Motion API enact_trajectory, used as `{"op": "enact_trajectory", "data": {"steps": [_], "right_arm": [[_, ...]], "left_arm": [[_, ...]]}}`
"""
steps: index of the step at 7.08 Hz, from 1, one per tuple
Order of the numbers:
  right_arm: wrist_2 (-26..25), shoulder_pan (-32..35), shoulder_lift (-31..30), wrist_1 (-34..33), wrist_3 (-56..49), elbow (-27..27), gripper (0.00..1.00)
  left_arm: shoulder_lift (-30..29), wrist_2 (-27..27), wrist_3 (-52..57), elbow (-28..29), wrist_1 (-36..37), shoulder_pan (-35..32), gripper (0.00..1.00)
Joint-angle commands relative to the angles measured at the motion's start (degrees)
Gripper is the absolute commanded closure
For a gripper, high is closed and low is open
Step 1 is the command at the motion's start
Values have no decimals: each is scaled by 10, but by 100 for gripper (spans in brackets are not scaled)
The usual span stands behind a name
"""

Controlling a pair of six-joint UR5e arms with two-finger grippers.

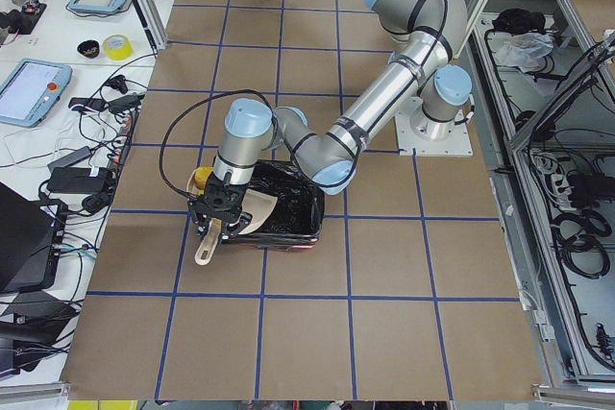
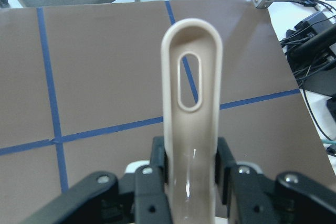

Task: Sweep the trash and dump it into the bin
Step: 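Tip the dustpan over the bin with the left while the right sets the brush down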

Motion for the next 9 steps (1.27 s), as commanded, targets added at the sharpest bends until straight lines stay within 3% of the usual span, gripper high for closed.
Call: {"op": "enact_trajectory", "data": {"steps": [1,2,4,7,9], "right_arm": [[0,0,5,1,1,1,100],[0,0,5,1,-2,1,95],[-20,0,6,1,-6,0,26],[-23,0,-18,7,-10,-11,1],[-13,3,-107,28,-5,-26,1]], "left_arm": [[21,-8,29,-66,105,-6,100],[33,-8,41,-98,163,-7,100],[72,-9,46,-142,217,-9,100],[102,-9,57,-146,216,-9,100],[109,-8,49,-134,176,-19,100]]}}
